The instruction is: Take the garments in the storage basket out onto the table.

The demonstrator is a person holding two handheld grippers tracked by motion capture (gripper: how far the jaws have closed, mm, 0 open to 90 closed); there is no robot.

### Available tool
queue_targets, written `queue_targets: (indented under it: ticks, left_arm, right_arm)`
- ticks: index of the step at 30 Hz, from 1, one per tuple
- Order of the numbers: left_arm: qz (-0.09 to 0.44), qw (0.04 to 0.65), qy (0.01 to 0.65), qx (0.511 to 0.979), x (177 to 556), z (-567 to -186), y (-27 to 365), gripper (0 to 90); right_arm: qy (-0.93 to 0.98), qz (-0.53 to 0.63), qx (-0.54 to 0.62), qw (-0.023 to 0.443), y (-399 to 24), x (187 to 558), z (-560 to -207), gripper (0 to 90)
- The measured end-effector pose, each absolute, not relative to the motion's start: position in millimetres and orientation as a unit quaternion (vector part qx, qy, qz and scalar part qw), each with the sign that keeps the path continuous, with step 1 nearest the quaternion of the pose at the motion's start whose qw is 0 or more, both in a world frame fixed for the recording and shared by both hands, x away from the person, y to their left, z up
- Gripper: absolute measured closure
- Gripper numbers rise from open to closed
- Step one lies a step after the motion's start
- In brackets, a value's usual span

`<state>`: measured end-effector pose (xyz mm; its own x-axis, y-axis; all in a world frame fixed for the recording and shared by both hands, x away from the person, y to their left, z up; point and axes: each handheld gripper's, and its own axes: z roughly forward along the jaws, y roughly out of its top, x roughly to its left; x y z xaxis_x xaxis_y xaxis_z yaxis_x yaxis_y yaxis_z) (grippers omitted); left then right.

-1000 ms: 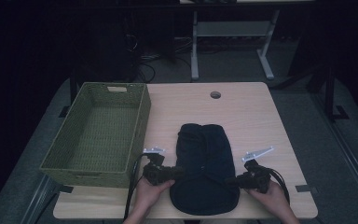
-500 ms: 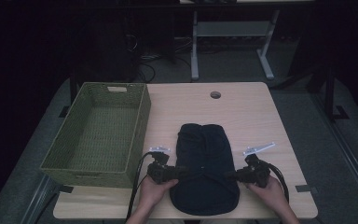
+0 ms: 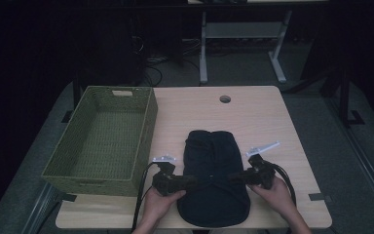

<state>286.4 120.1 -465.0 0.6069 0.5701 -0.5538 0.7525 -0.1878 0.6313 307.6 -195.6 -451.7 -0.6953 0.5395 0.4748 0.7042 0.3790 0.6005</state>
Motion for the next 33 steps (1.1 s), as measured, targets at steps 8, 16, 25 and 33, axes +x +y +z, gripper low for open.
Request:
queue_targets:
  ticks: [8,16,25,33]
  left_arm:
    - [-0.11,0.46,0.429,0.77,284.2,-472.9,117.5,73.8]
    - [-0.118,0.455,0.43,0.771,279.8,-476.4,116.7,74.2]
    - [-0.119,0.453,0.432,0.771,274.5,-479.5,117.2,75.2]
    - [-0.123,0.463,0.43,0.765,274.6,-476.8,117.4,72.7]
  right_arm:
    - [-0.831,-0.421,-0.348,0.102,-134.9,350.0,-431.3,82.5]
    - [-0.837,-0.393,-0.369,0.096,-84.7,387.5,-436.5,84.4]
    - [-0.846,-0.33,-0.411,0.076,-69.3,409.5,-459.8,87.8]
    - [-0.842,-0.335,-0.415,0.077,-70.9,413.3,-458.2,83.4]
